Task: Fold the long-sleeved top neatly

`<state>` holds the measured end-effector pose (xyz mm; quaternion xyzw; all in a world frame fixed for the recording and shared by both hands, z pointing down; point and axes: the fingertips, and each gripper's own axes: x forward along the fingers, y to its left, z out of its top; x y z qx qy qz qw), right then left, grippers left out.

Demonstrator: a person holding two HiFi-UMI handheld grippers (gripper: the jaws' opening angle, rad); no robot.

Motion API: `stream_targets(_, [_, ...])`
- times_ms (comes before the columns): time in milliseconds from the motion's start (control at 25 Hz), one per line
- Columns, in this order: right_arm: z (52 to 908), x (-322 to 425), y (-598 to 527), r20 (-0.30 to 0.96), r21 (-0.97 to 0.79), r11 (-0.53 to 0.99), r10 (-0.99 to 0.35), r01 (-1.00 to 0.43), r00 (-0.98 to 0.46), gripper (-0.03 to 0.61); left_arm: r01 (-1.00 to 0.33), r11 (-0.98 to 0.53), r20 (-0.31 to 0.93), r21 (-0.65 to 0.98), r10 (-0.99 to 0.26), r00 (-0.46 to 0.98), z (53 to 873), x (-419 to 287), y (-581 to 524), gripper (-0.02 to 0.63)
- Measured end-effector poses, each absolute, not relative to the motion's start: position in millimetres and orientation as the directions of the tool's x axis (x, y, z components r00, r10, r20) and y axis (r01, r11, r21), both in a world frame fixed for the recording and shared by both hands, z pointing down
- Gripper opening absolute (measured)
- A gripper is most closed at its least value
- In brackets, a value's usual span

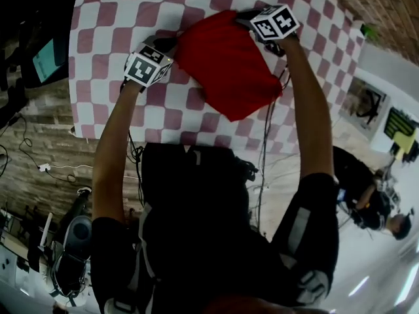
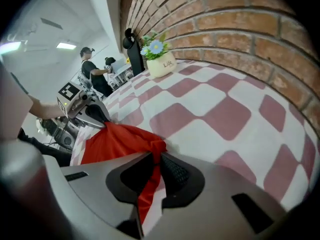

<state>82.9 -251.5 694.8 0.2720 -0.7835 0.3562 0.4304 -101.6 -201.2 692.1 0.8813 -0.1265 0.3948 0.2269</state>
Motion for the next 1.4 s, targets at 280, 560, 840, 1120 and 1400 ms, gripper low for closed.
stream_targets(280, [698,152,-218,0.85,-0.343,0.404,-0.25,-0.848,-0.463,0.051,-0.237,-0.932,0.765,0.273,0.061,0.641,688,-39,-231,0.038])
stream_targets(560, [697,208,-164,0.84,-0.333,0.229,-0.368,-0.915,-0.398,0.051,-0.061,-0.984,0.81,0.168,0.103,0.578,688,29,-230,0.038])
stream_targets(840, [698,257,-86,0.827,-0.338,0.044,-0.462,-0.94,-0.319,0.051,0.063,-0.991,0.814,0.118,0.133,0.566,687,101,-194,0.038])
stream_targets(1120, [696,295,-5,0.819,-0.363,-0.089,-0.504,-0.928,-0.272,0.051,0.155,-0.985,0.81,0.077,0.152,0.566,689,157,-137,0.038])
stream_targets(1400, [690,318,36,0.813,-0.368,-0.13,-0.525,-0.921,-0.251,0.052,0.231,-0.972,0.83,0.052,0.17,0.531,686,183,-100,0.038])
